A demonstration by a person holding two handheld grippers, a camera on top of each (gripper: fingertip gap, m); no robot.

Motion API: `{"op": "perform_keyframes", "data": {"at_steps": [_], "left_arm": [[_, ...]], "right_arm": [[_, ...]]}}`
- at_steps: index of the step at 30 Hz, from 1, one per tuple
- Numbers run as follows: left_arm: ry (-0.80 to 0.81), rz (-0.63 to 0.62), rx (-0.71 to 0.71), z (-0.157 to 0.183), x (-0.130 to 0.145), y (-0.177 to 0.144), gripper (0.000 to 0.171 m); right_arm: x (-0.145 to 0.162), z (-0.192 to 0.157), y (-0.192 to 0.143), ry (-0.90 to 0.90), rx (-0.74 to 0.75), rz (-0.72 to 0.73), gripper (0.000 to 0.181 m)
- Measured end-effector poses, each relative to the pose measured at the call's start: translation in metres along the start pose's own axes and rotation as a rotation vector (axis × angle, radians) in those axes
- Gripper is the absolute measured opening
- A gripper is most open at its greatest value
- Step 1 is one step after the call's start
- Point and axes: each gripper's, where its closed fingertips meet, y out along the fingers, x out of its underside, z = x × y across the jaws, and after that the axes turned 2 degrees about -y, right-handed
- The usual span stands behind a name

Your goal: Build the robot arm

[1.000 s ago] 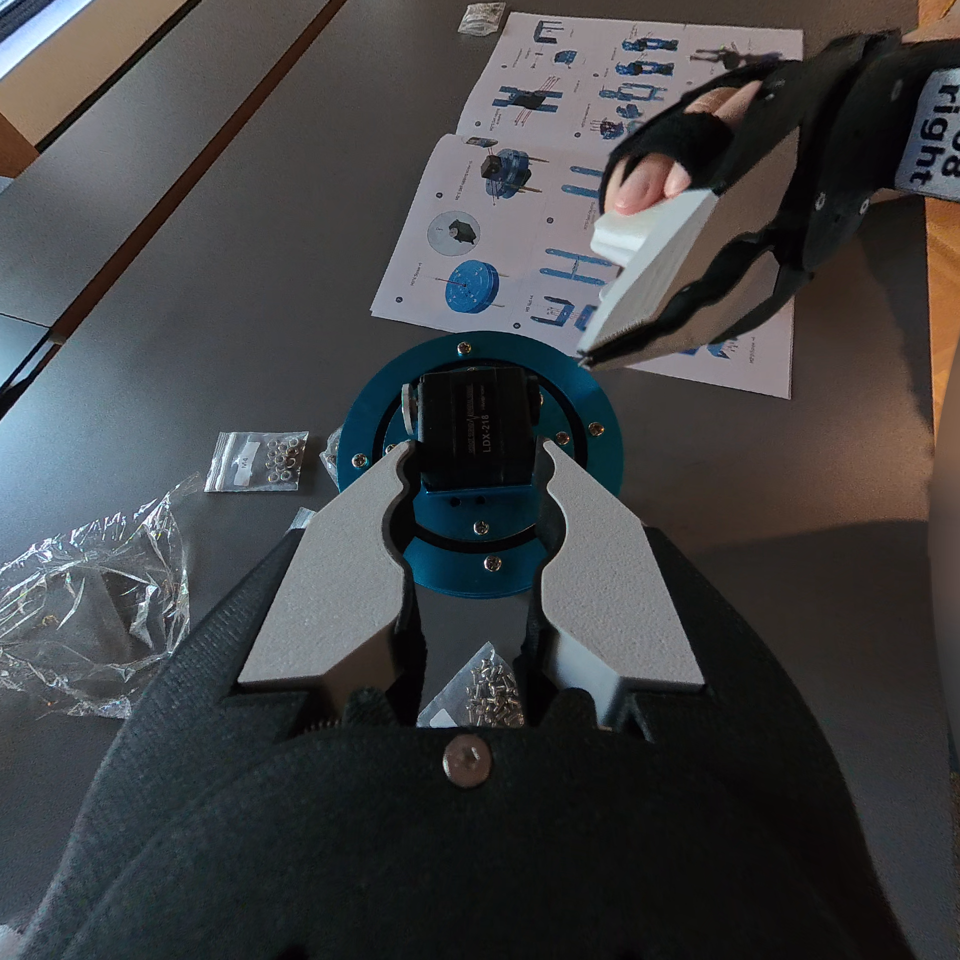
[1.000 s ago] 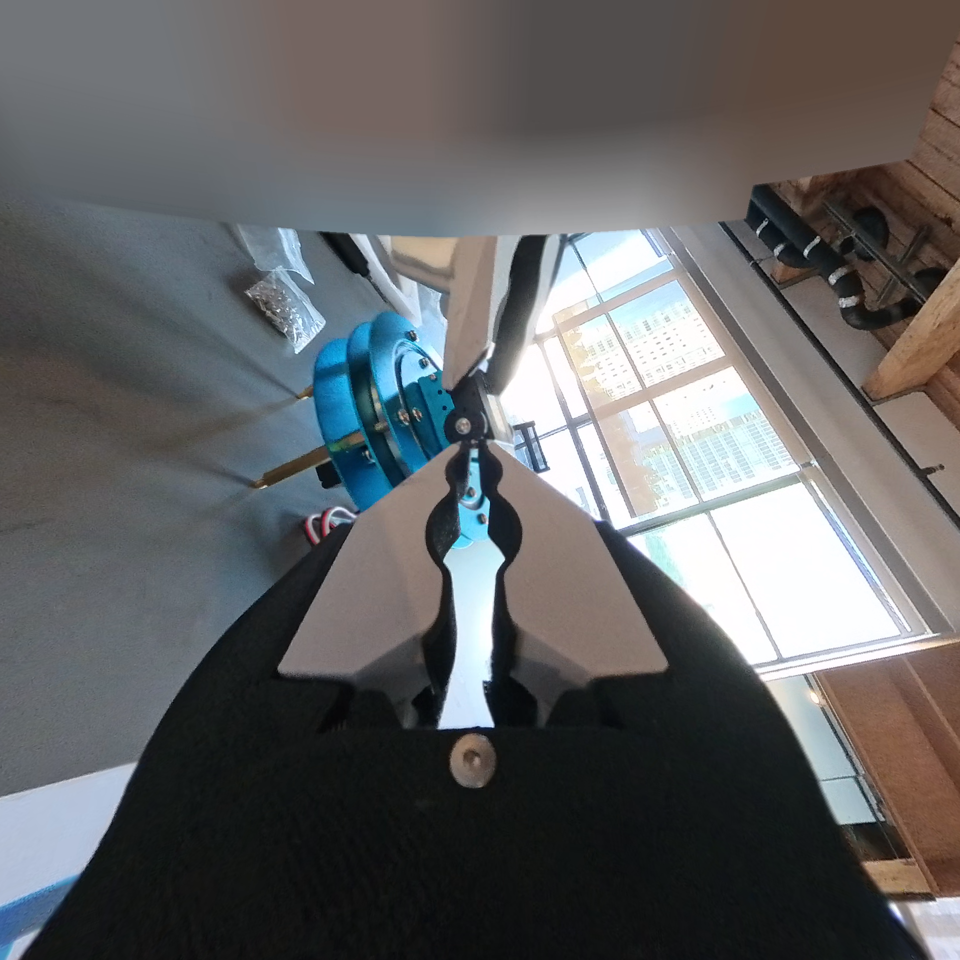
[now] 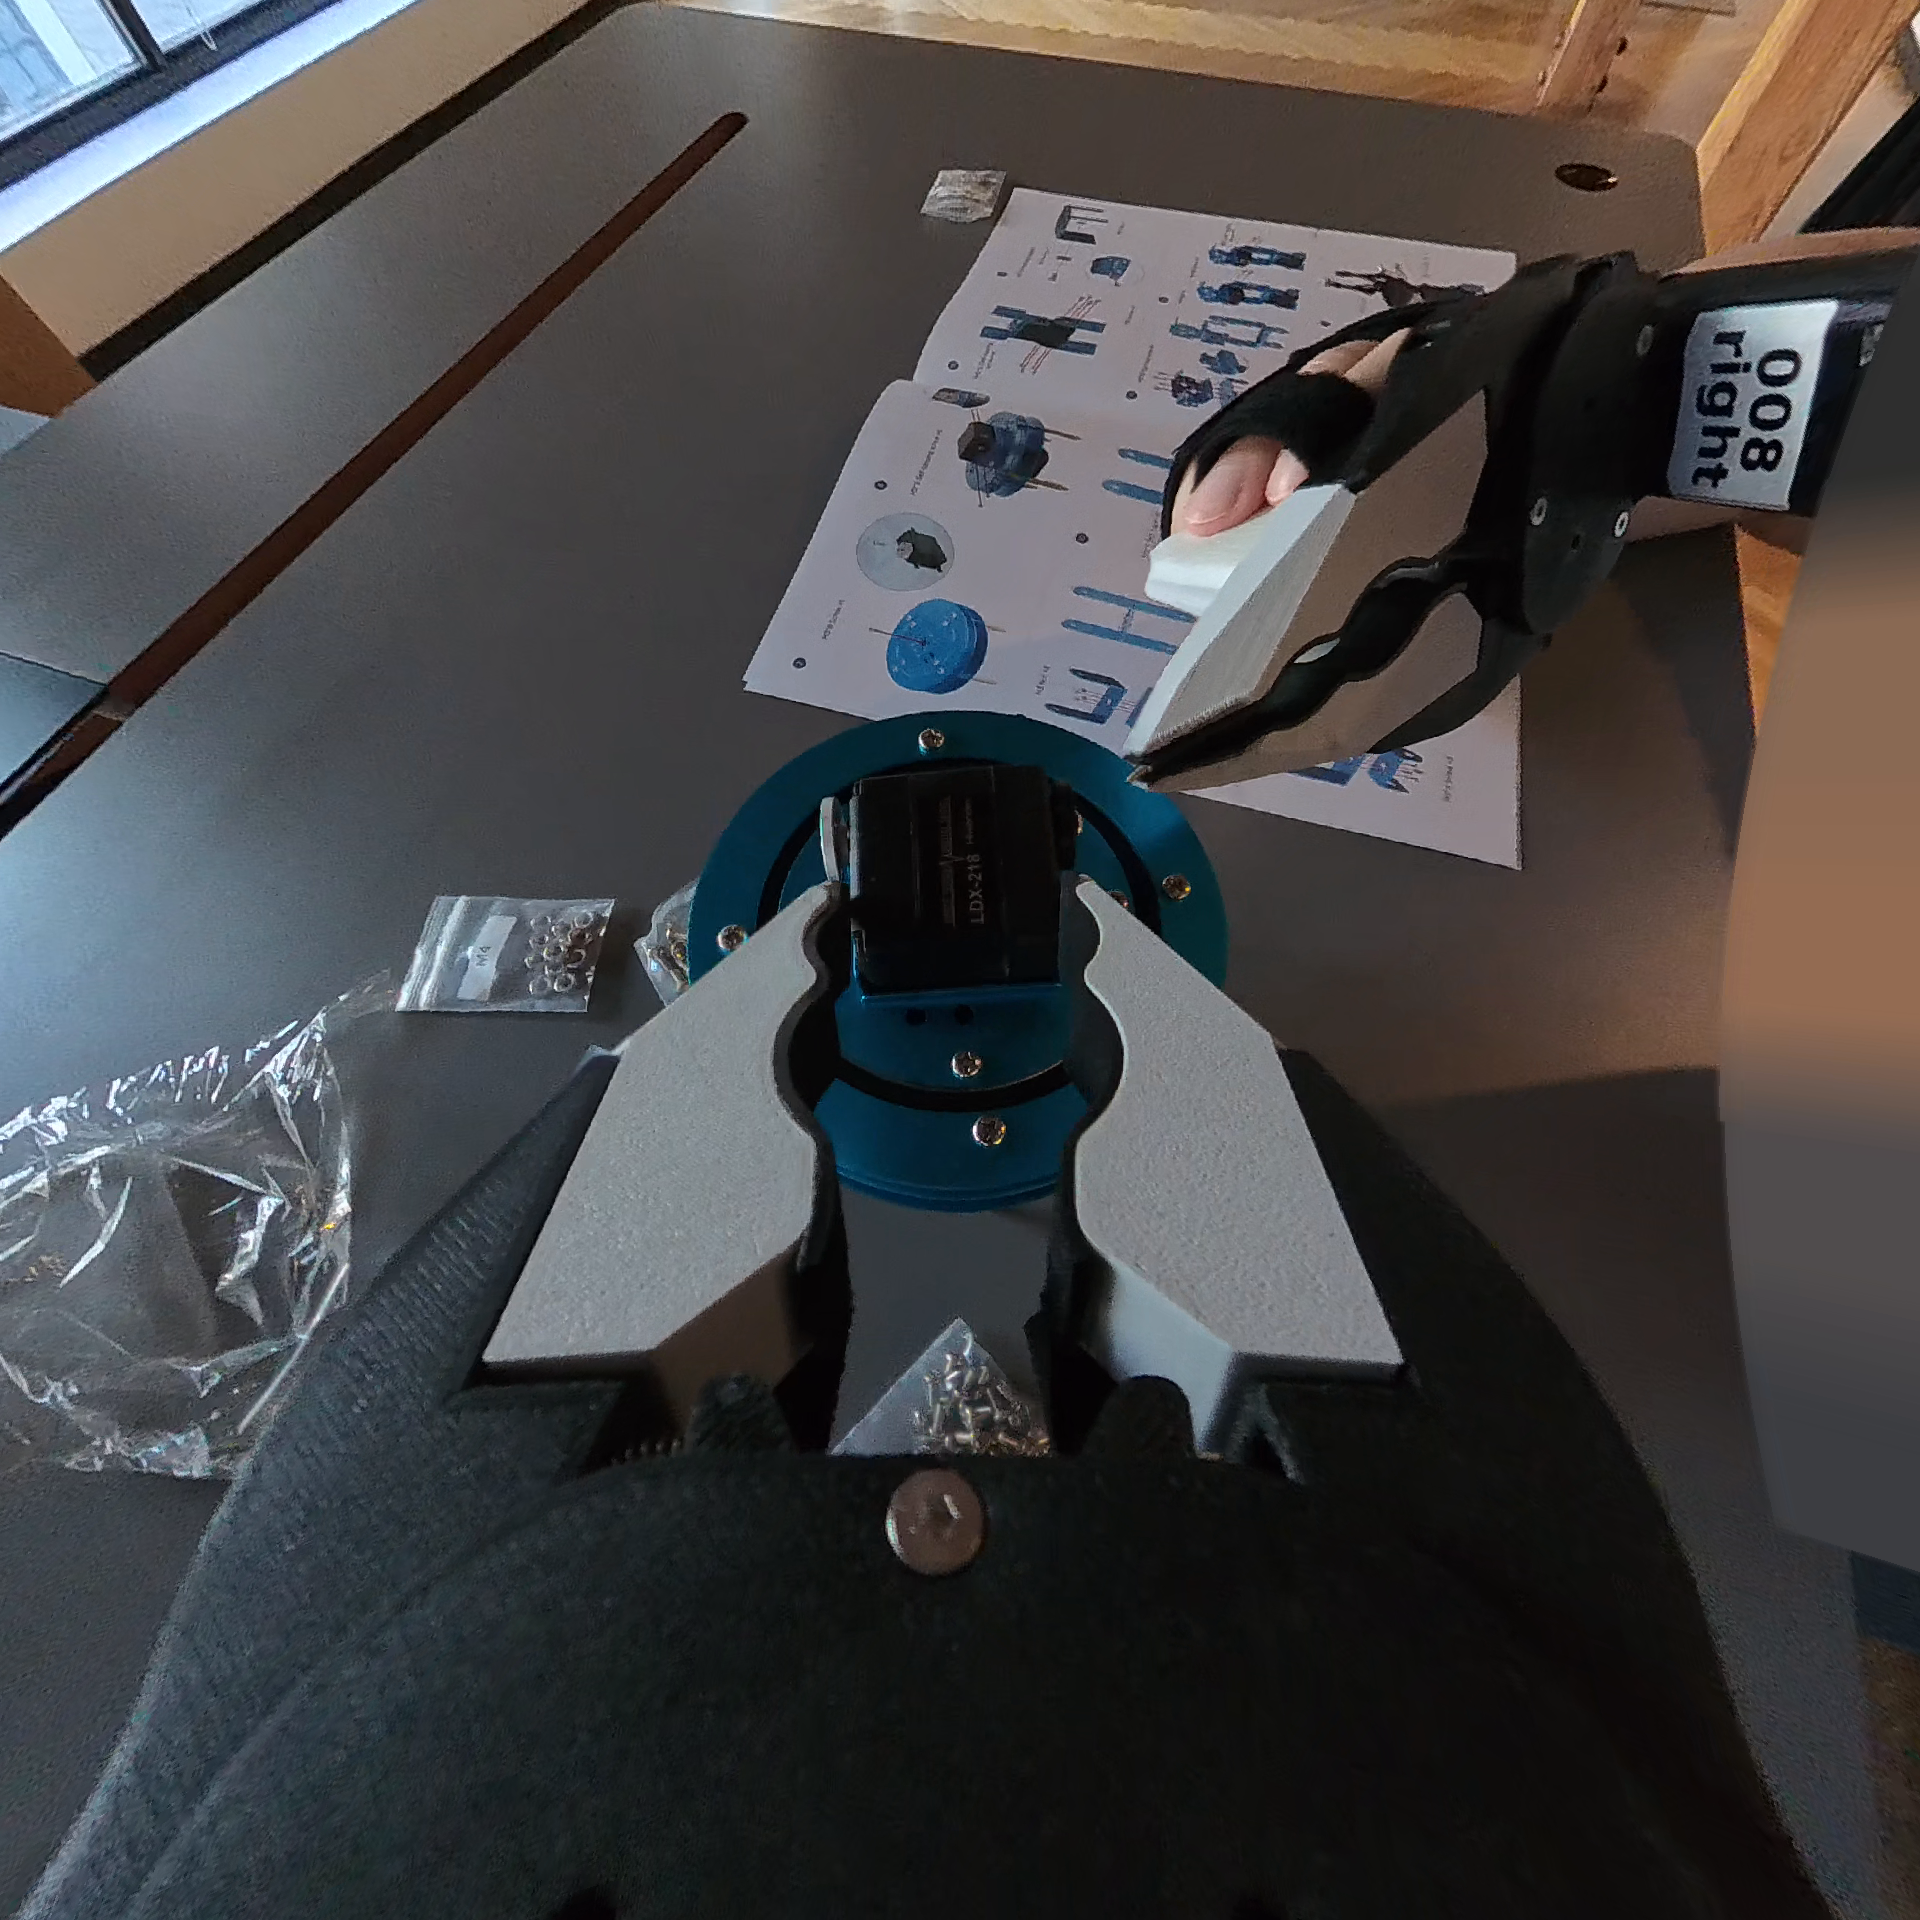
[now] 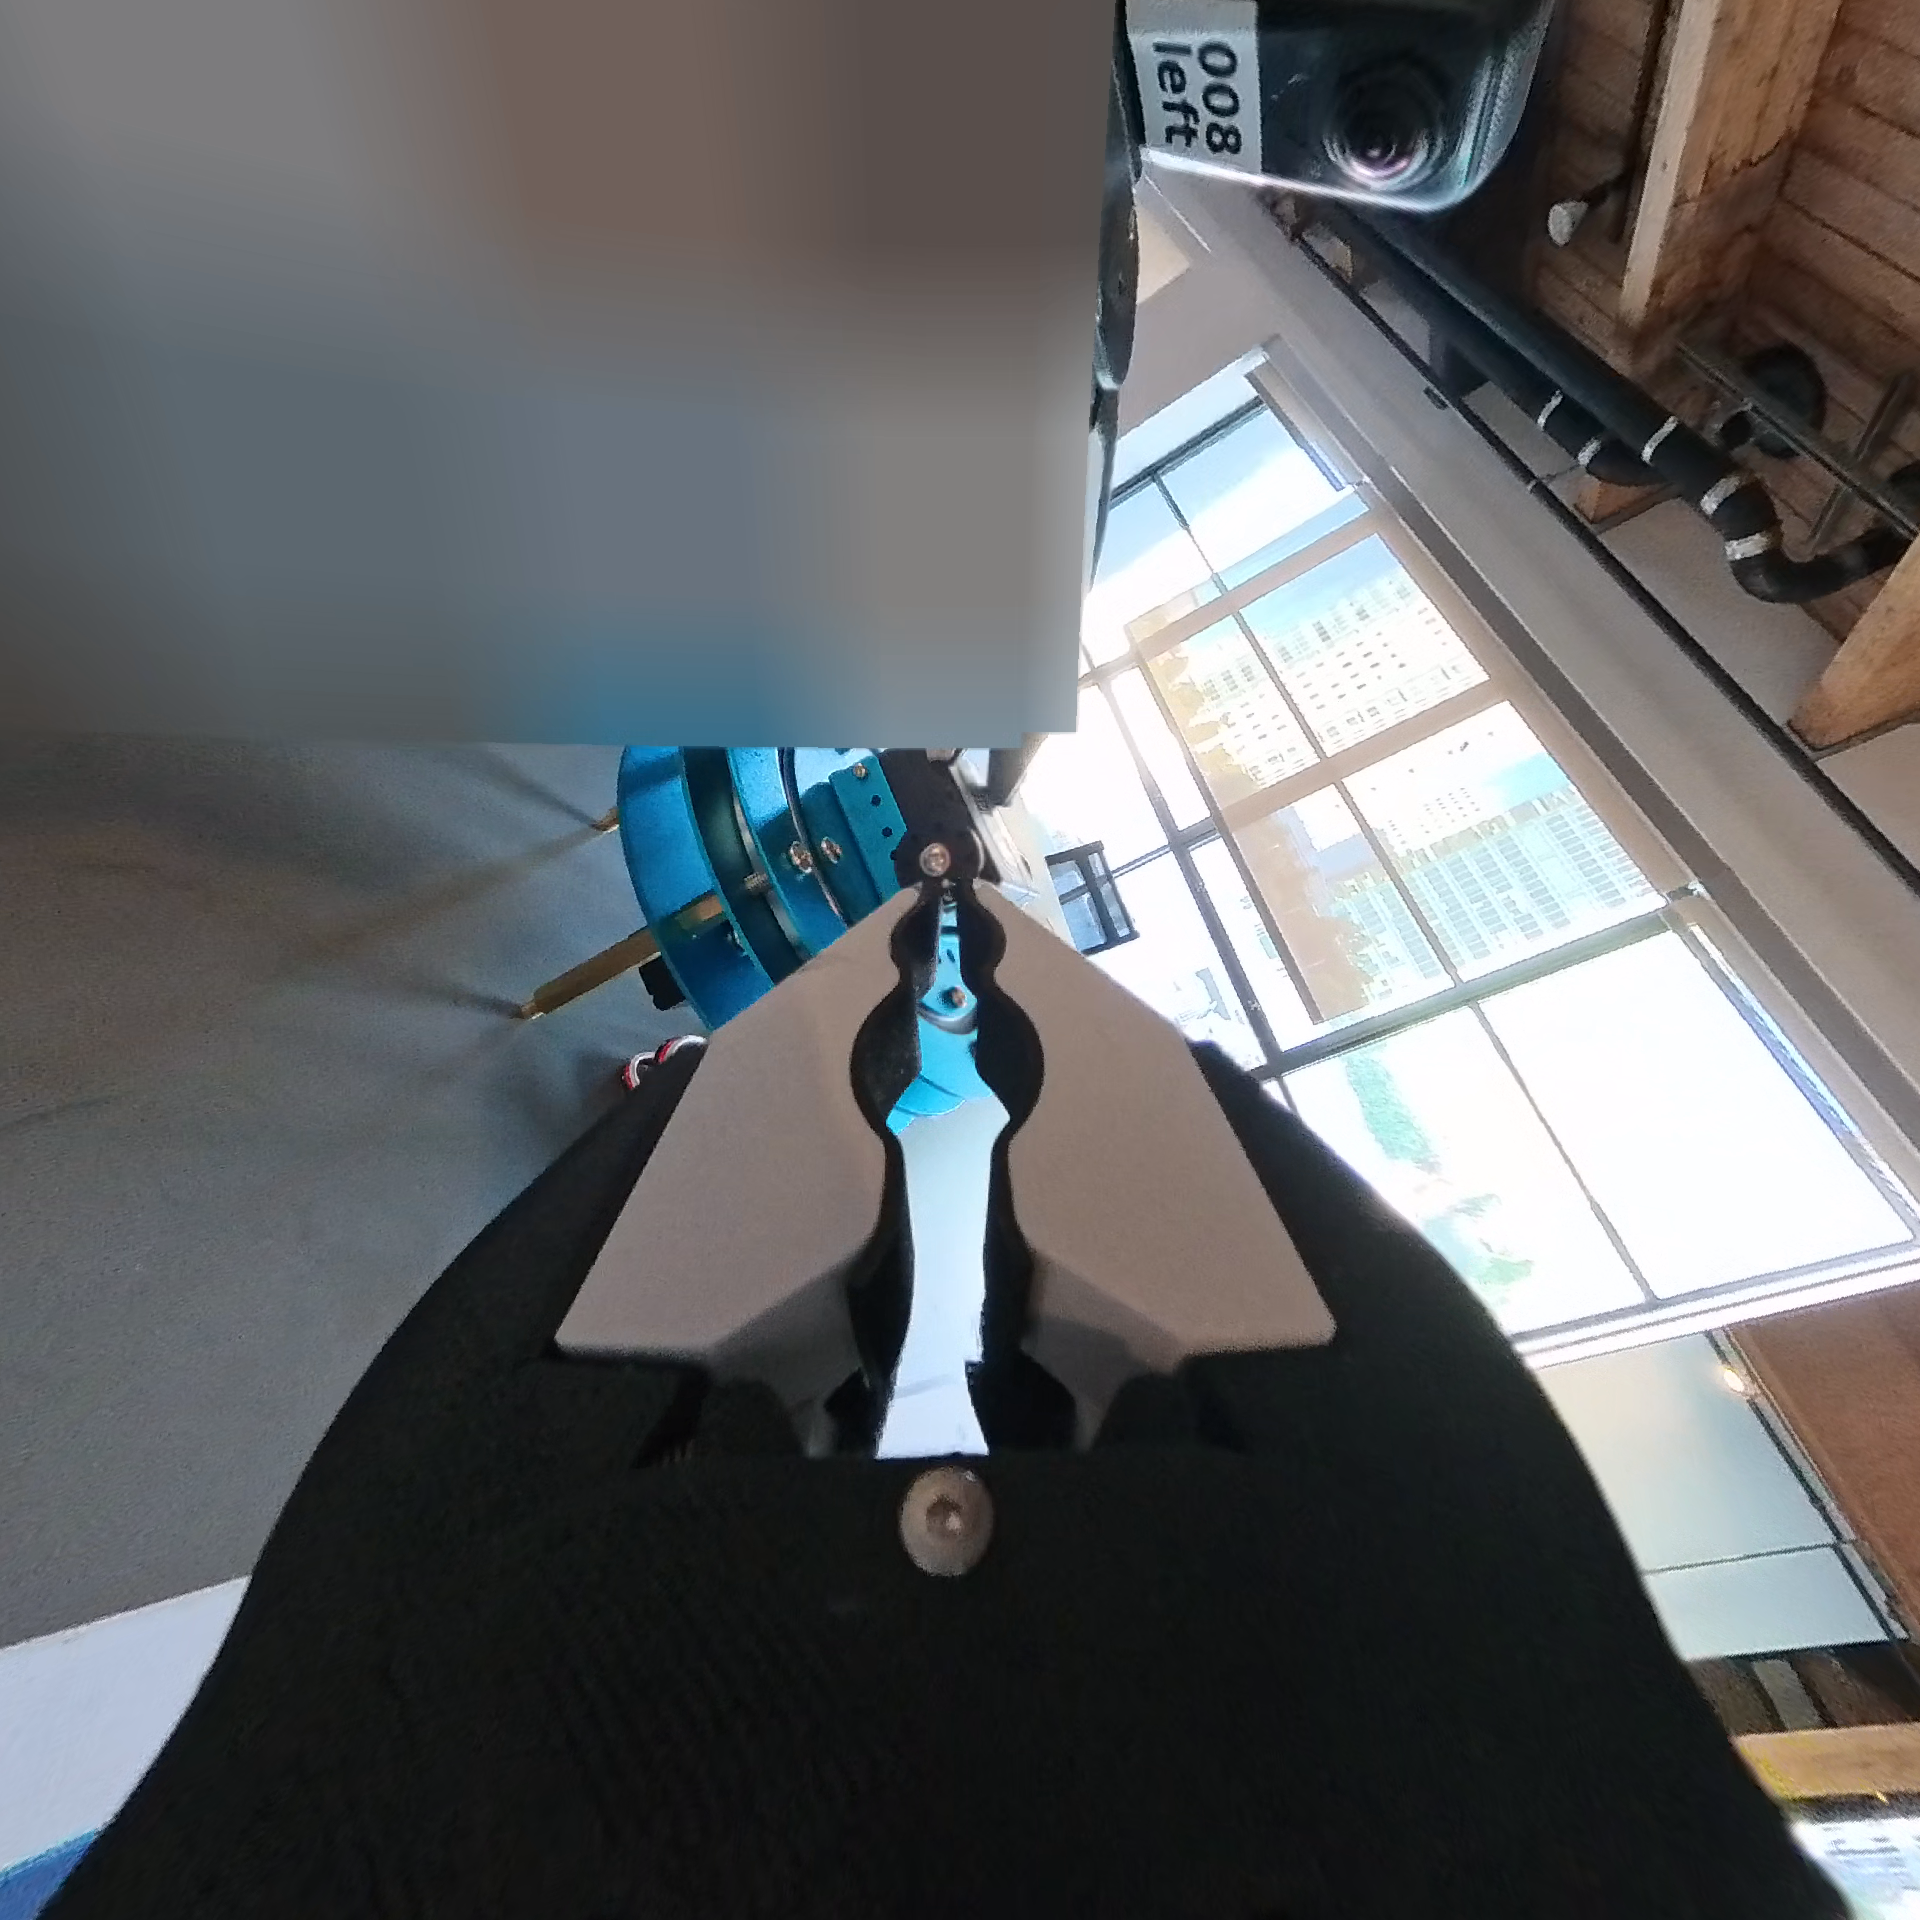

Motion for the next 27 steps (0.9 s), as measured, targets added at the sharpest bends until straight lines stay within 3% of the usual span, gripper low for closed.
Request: {"op": "perform_keyframes", "data": {"at_steps": [9, 15, 21, 27], "left_arm": [[0.138, -0.013, -0.074, 0.001, 0.002, 0.010, 0.042], [0.040, 0.093, -0.002, 0.001, -0.015, -0.016, 0.044], [0.016, 0.035, -0.036, -0.023, 0.006, -0.019, 0.038], [0.026, 0.008, -0.008, -0.017, 0.013, -0.007, 0.038]], "right_arm": [[0.000, 0.000, 0.000, 0.014, -0.002, 0.002, 0.001], [0.001, 0.000, 0.000, 0.018, -0.004, 0.002, 0.001], [-0.001, -0.002, 0.000, 0.022, -0.014, 0.011, 0.001], [-0.003, -0.005, 0.002, -0.016, -0.023, 0.010, 0.001]]}}
